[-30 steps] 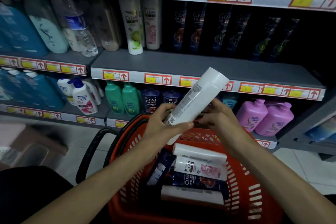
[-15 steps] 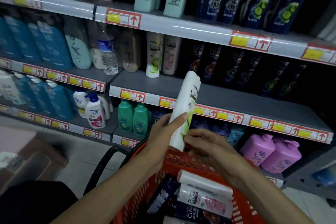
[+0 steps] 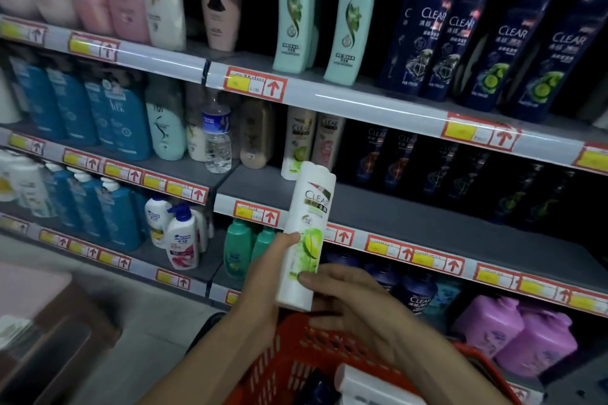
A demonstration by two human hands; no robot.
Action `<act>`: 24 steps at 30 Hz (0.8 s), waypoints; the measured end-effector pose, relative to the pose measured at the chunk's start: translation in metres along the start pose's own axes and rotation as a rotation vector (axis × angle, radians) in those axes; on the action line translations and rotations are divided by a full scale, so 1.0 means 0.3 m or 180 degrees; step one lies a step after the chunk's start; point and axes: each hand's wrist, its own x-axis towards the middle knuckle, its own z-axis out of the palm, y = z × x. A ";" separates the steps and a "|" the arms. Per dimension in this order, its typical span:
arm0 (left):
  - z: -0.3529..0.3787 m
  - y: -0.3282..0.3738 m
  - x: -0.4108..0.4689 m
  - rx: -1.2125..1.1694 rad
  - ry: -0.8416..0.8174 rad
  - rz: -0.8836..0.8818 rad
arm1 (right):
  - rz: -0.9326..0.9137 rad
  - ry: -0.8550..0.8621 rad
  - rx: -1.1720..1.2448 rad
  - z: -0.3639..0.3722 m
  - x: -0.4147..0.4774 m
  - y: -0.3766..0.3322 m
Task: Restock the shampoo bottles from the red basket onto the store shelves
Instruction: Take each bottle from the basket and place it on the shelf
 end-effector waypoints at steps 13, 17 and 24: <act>-0.083 0.058 0.072 0.0679 0.0049 0.0150 | -0.0311 -0.0098 -0.0302 0.033 0.043 -0.042; -0.058 0.058 0.025 0.1533 0.0203 0.0767 | -0.0567 0.0049 -0.0359 0.020 0.057 -0.039; -0.122 0.166 0.107 0.2609 0.0180 0.1319 | -0.1263 0.0758 -0.1130 0.024 0.239 -0.053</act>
